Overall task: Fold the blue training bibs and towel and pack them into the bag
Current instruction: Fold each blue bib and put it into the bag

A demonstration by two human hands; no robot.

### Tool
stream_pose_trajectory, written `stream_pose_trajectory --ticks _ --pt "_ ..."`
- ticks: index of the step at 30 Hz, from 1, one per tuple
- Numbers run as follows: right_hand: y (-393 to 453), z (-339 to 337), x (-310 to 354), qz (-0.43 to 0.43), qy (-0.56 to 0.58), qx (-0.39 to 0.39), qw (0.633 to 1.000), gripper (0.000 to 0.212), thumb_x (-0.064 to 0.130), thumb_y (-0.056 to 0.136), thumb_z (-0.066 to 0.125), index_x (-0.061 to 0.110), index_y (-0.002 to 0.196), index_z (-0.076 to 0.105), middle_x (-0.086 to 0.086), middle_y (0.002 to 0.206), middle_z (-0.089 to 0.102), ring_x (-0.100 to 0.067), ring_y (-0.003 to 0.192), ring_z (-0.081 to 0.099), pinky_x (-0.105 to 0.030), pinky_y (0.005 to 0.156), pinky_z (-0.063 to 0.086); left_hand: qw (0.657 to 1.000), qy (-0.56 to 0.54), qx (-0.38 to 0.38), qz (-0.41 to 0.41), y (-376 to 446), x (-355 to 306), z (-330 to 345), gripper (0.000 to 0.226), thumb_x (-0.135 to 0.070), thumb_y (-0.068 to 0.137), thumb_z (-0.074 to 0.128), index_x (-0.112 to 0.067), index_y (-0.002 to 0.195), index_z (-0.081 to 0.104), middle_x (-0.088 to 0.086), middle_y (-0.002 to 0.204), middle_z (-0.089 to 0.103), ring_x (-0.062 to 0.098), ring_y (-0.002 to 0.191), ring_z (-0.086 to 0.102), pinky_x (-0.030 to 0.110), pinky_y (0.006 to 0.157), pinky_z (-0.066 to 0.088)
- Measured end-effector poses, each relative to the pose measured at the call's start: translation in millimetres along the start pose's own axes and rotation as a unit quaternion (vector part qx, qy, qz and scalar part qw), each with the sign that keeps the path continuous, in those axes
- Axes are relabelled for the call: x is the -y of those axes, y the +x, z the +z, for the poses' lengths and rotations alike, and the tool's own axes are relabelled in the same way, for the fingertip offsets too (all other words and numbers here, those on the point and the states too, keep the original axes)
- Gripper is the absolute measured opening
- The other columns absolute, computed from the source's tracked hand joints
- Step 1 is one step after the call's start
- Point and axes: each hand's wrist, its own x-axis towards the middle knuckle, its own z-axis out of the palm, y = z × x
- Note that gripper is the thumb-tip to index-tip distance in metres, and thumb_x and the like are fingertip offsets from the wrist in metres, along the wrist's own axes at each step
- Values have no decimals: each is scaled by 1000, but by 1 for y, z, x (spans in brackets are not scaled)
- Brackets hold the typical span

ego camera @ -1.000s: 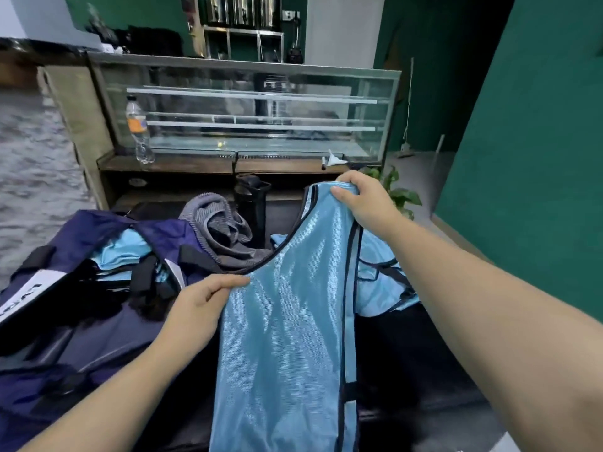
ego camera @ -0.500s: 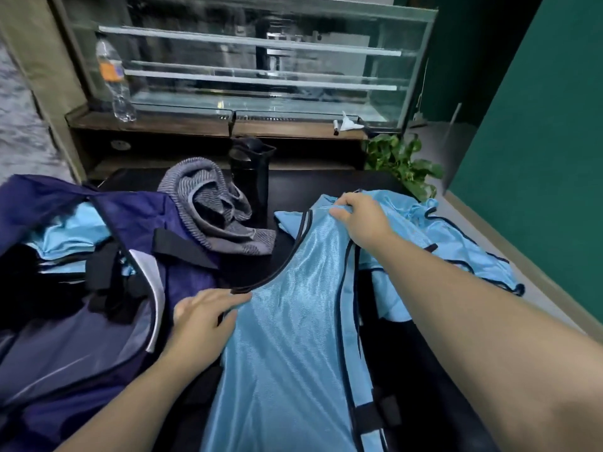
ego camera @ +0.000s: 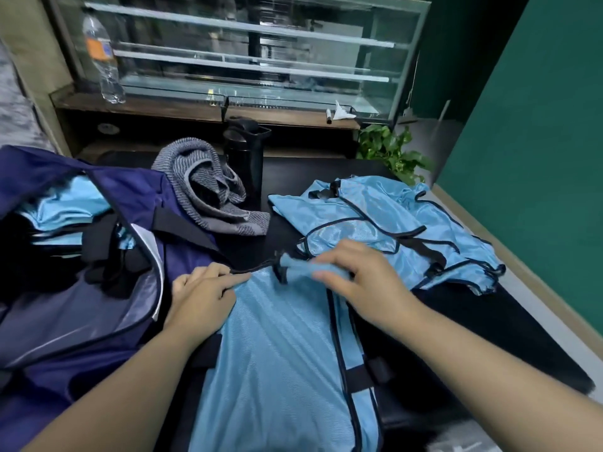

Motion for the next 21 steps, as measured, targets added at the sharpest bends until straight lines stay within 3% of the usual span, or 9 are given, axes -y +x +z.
stream_pose_trajectory --ticks 4,9,13,15,17,19,21 --pt "-44 18 5 -63 -95 102 988 27 44 88 54 27 103 69 10 82 58 -6 81 48 -18 69 30 1000 12 6 -2 1 0 -1 44 -20 93 46 -52 121 56 -21 102 46 5 107 39 24 90 16" --pt "-61 30 5 13 -128 216 968 26 36 92 58 32 118 63 8 99 57 -5 98 46 -28 88 32 1000 14 1 -3 0 0 -1 44 -21 93 44 -52 122 56 -22 101 46 3 104 37 23 91 14" --pt "-47 17 15 78 -42 287 954 18 29 87 62 30 103 68 10 83 59 1 75 51 -16 74 36 1000 19 0 1 0 1 0 43 -23 94 43 -52 123 55 -22 102 45 2 104 35 23 91 13" --pt "-33 8 15 147 23 253 956 10 23 83 63 21 88 72 5 82 66 -7 73 59 -20 69 45 1000 17 -2 4 0 2 0 43 -23 94 43 -52 123 55 -22 103 45 1 103 34 23 92 13" --pt "-13 3 -1 201 -1 107 974 13 22 85 64 12 76 65 -1 77 64 -19 75 59 -20 66 43 1000 18 -3 6 0 3 1 43 -23 94 43 -52 123 55 -22 103 45 1 103 34 23 93 13" --pt "2 2 -19 268 -52 14 962 20 29 86 67 14 78 55 3 75 55 -18 75 53 -20 59 36 1000 18 -3 8 1 3 1 43 -22 94 44 -52 123 55 -22 104 45 1 105 35 23 94 13" --pt "8 6 -31 364 -30 61 929 34 41 82 70 16 95 51 5 85 52 -15 81 51 -24 62 36 1000 15 -2 11 1 2 0 43 -21 94 43 -52 123 55 -22 104 45 2 106 35 23 94 13"
